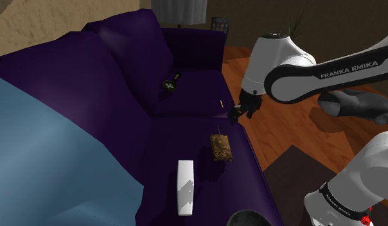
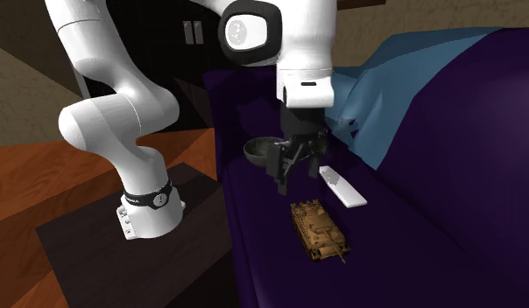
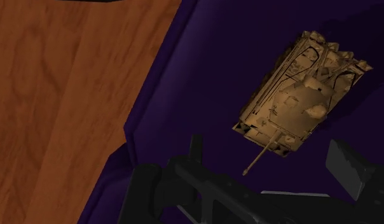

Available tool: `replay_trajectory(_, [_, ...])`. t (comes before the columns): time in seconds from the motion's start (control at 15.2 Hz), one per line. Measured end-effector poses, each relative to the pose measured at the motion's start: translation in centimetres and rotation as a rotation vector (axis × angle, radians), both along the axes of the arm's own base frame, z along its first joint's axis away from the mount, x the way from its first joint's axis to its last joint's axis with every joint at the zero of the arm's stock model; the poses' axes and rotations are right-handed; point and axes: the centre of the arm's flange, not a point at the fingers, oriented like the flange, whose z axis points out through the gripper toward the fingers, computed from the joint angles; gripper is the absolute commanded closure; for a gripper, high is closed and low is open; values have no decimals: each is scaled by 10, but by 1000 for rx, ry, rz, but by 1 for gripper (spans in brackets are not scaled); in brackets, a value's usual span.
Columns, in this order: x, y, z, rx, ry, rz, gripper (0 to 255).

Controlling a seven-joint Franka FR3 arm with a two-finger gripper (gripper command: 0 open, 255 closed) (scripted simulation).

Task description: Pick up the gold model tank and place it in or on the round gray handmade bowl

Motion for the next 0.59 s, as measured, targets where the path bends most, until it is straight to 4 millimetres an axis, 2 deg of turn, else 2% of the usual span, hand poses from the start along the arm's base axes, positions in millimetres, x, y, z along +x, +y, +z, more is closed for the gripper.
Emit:
replay_trajectory(0.4, [36, 43, -57, 7, -18, -66, 0])
replay_trajectory(0.59, [41, 49, -74, 10, -21, -79, 0])
